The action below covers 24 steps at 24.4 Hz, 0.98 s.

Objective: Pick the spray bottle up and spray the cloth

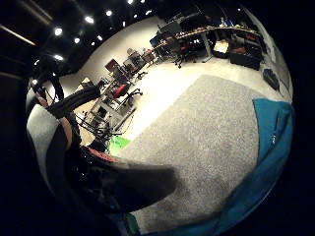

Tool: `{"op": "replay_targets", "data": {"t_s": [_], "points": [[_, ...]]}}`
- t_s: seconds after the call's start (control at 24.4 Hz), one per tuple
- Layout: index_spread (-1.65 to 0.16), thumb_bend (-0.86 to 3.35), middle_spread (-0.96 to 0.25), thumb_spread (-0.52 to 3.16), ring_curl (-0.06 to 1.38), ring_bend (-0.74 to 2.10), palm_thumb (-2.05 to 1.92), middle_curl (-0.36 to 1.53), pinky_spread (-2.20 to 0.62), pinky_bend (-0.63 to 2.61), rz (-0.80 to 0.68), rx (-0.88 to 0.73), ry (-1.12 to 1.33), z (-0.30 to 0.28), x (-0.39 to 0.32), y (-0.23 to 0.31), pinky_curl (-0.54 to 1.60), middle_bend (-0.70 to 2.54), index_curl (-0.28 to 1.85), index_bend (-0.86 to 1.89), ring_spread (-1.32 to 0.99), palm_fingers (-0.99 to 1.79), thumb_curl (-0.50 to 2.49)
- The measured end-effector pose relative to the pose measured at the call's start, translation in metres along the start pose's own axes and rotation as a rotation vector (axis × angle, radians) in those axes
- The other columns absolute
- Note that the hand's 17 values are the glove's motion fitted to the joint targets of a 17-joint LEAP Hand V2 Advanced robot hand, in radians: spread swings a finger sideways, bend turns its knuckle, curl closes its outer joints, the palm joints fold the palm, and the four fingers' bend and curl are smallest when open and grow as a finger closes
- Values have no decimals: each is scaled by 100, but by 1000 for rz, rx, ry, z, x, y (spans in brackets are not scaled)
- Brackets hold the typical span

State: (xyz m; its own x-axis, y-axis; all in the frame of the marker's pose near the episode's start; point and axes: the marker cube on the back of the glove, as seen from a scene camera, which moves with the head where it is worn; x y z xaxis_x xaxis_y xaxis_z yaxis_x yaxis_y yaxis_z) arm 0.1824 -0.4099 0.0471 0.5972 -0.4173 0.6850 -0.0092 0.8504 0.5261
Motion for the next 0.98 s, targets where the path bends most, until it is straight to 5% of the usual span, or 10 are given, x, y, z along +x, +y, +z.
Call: {"op": "replay_targets", "data": {"t_s": [0.62,0.98], "points": [[-27,-5,-13,40,47,58,97,51,-16,59,57,-45,46,-5,6,6,44,50,57,12,-18,123,78],[-29,-7,-10,73,45,40,80,48,7,33,110,-172,217,-30,3,27,41,44,50,13,-9,35,70]]}}
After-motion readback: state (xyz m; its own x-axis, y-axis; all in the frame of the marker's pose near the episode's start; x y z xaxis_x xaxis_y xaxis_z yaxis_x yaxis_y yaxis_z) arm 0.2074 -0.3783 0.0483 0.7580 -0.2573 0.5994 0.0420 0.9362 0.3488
